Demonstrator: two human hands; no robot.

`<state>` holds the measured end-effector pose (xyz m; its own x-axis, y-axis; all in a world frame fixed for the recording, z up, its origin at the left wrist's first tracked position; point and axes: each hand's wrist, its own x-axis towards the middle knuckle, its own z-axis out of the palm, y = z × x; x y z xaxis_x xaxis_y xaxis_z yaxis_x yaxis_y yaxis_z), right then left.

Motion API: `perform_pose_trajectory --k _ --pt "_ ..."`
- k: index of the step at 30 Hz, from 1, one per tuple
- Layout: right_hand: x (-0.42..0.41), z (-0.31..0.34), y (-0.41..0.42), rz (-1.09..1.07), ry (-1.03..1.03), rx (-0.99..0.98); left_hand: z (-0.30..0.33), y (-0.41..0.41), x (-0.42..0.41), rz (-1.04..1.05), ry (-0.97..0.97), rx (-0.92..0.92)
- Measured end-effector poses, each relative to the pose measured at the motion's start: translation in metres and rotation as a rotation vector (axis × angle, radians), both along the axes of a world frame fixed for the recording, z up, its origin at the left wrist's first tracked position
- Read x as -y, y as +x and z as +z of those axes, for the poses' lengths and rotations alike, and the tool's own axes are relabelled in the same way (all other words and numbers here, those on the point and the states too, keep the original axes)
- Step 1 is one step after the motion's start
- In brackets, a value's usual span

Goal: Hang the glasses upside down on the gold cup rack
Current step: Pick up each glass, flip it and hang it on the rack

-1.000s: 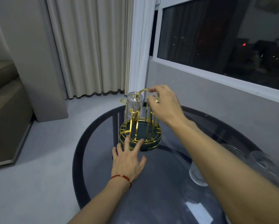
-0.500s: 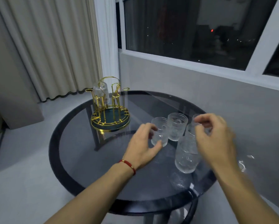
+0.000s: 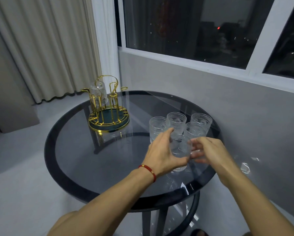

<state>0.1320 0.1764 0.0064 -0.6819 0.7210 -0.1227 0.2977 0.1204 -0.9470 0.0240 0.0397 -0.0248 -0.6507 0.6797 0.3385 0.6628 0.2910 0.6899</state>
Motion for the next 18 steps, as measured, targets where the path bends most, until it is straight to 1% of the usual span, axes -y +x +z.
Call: perform_pose_trajectory --k 2,3,5,7,9,12,13,14,15,16,17,18 --pt "0.01 0.004 -0.003 0.059 -0.042 -0.102 0.015 -0.014 0.021 -0.006 0.037 -0.029" --pt "0.018 0.004 -0.005 0.105 -0.029 -0.132 0.023 -0.021 0.032 -0.002 0.081 -0.021" --pt "0.036 0.003 -0.02 0.244 0.02 -0.162 0.037 -0.04 0.056 0.02 0.214 0.053" --pt "0.055 0.003 -0.041 0.39 -0.004 -0.208 0.041 -0.057 0.077 0.041 0.36 0.169" --pt "0.07 0.009 -0.064 0.471 -0.077 -0.262 0.038 -0.071 0.09 0.096 0.496 0.289" --pt "0.086 0.027 -0.106 0.518 -0.232 -0.315 0.034 -0.097 0.1 0.144 0.709 0.592" --pt "0.089 0.035 -0.119 0.507 -0.262 -0.32 0.034 -0.107 0.101 0.122 0.756 0.692" --pt "0.089 0.042 -0.13 0.487 -0.264 -0.318 0.033 -0.116 0.103 0.111 0.77 0.753" --pt "0.09 0.048 -0.146 0.472 -0.239 -0.321 0.031 -0.13 0.108 0.116 0.755 0.761" --pt "0.085 0.053 -0.151 0.443 -0.182 -0.325 0.028 -0.134 0.109 0.142 0.699 0.721" --pt "0.078 0.059 -0.158 0.402 -0.057 -0.314 0.024 -0.141 0.111 0.207 0.616 0.626" --pt "0.07 0.066 -0.165 0.351 0.118 -0.283 0.014 -0.147 0.114 0.291 0.505 0.486"
